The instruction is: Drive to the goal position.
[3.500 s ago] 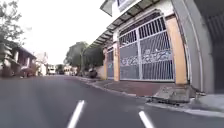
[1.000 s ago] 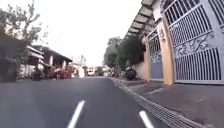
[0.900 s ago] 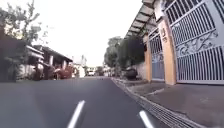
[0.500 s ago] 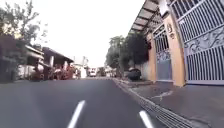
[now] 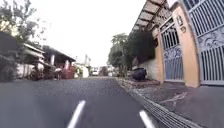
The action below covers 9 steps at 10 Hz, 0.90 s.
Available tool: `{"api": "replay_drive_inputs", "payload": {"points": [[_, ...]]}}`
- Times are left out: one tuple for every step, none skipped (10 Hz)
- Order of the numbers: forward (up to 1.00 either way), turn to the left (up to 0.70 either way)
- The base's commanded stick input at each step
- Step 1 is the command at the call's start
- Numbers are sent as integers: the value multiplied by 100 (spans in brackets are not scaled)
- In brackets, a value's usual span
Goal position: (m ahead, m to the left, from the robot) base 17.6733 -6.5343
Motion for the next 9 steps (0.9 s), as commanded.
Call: {"api": "replay_drive_inputs", "payload": {"points": [[85,0],[85,0],[85,25],[85,34],[85,31],[85,0],[85,0],[85,0],[85,0]]}}
